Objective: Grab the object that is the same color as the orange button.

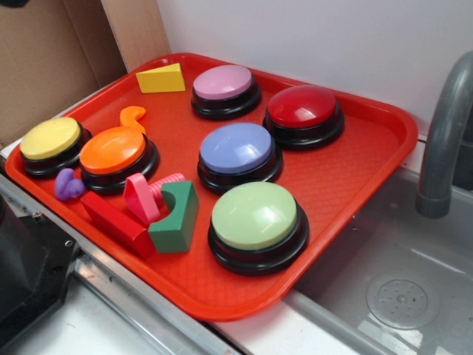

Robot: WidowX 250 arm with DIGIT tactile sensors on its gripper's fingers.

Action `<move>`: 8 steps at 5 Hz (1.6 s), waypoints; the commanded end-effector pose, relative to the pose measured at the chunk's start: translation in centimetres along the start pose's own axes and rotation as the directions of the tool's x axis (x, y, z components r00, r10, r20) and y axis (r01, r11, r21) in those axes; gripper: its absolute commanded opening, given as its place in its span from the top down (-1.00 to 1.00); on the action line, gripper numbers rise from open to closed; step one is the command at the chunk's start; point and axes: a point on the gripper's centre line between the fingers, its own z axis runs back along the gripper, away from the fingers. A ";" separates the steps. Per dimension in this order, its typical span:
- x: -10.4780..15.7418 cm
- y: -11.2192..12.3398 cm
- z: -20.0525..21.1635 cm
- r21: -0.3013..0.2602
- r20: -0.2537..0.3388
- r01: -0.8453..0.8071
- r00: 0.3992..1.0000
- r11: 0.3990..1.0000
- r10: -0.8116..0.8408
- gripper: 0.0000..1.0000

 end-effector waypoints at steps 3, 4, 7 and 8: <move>2.5 2.3 -1.7 -0.005 0.016 -0.169 0.985 0.986 0.169 -1.00; 4.5 3.8 -3.9 0.007 0.030 -0.272 0.962 0.962 0.272 -1.00; 9.7 9.7 -11.7 0.081 0.154 -0.535 0.840 0.841 0.520 -1.00; 10.7 11.7 -13.9 0.095 0.173 -0.591 0.802 0.801 0.571 -1.00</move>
